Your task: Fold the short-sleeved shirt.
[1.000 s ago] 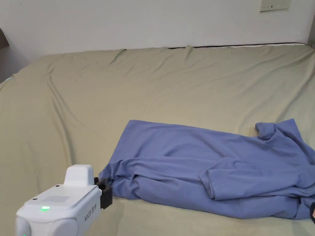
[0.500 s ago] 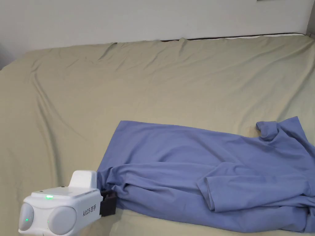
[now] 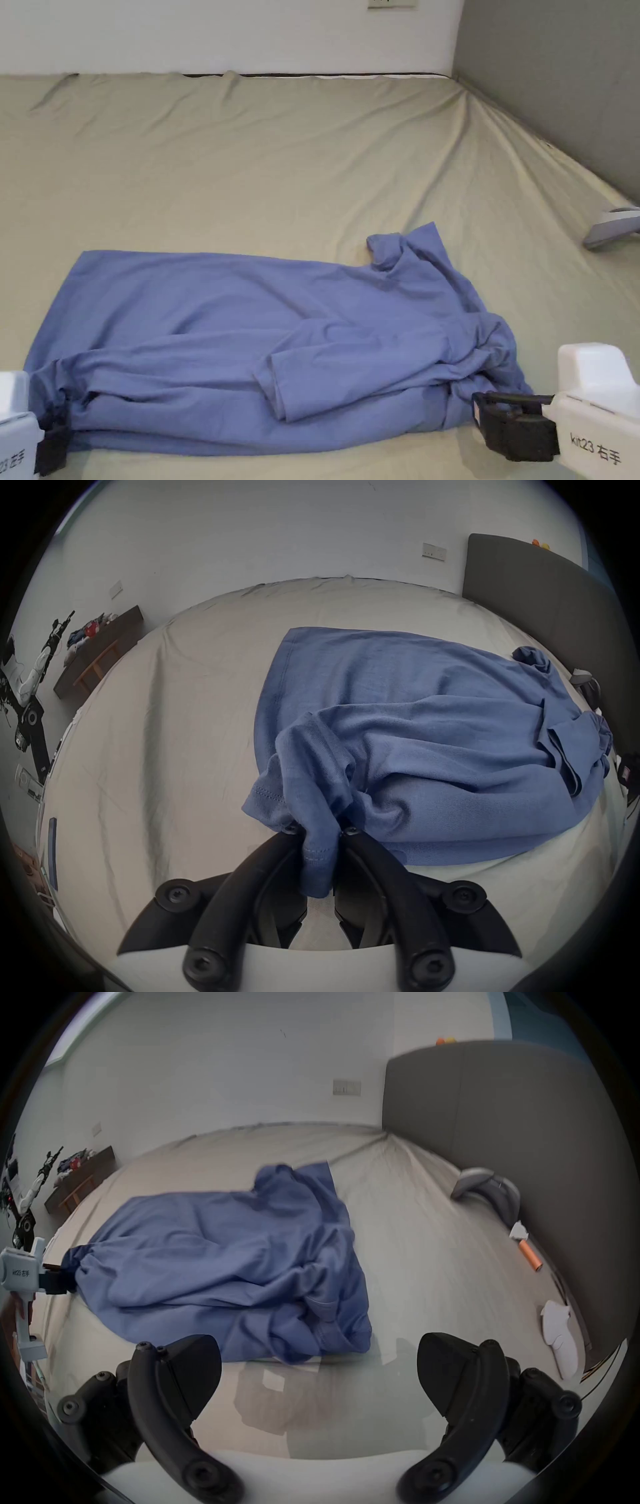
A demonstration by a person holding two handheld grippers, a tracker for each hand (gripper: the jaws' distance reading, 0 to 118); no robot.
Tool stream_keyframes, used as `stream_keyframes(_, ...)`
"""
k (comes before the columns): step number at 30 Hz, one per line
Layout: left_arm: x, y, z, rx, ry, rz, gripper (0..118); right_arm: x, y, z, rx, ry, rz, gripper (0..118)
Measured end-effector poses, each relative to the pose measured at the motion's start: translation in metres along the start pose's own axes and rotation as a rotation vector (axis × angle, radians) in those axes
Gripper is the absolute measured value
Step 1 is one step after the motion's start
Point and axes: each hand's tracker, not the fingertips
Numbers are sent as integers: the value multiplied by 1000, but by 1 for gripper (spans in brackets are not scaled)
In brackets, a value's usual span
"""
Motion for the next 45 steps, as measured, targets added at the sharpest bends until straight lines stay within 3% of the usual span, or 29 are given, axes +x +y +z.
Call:
stream_keyframes(2, 3, -3, 0, 9, 9, -8, 8, 4, 2, -13, 18, 6, -3, 114)
stream_keyframes(5, 2, -3, 3, 21, 9, 7, 8, 5, 6, -31, -9, 43, -4, 101)
stream_keyframes(8, 1, -4, 3, 27, 2, 19, 8, 1, 10, -45, -33, 78, 27, 48)
stream_keyframes(10, 2, -4, 4, 31, 1, 27, 8, -2, 10, -48, -27, 103, 53, 44)
stream_keyframes(11, 2, -4, 5, 36, 2, 37, 8, -3, 11, -46, 1, 101, 66, 35)
stream_keyframes(12, 2, -4, 4, 39, 4, 47, 8, -3, 13, -46, -7, 128, 42, 16)
stream_keyframes(15, 1, 4, 9, 15, 0, 62, 8, -4, 16, -40, -26, 110, 27, 14)
stream_keyframes(20, -4, 1, 38, 28, -30, 47, 8, -3, 9, 0, 18, 100, -19, 13)
stream_keyframes(24, -14, -13, 80, 87, -74, 112, 8, -5, -7, 45, 47, 104, -79, 13)
stream_keyframes(29, -11, -40, 117, 79, -65, 89, 8, -10, -29, 89, 88, 42, -56, 13)
stream_keyframes(32, -20, -63, 142, 77, -115, 160, 8, 3, -46, 114, 77, 48, -134, 13)
stream_keyframes(41, -10, -124, 118, -47, -79, 175, 8, -9, -96, 97, -24, -28, -132, 15)
stream_keyframes(42, -9, -123, 115, -61, -63, 160, 14, -11, -95, 96, -31, -42, -112, 27)
stream_keyframes(43, -8, -123, 112, -100, -52, 114, 31, -12, -96, 96, -34, -49, -95, 50)
stream_keyframes(45, -5, -125, 112, -131, -22, 57, 82, -14, -96, 101, -36, -58, -69, 106)
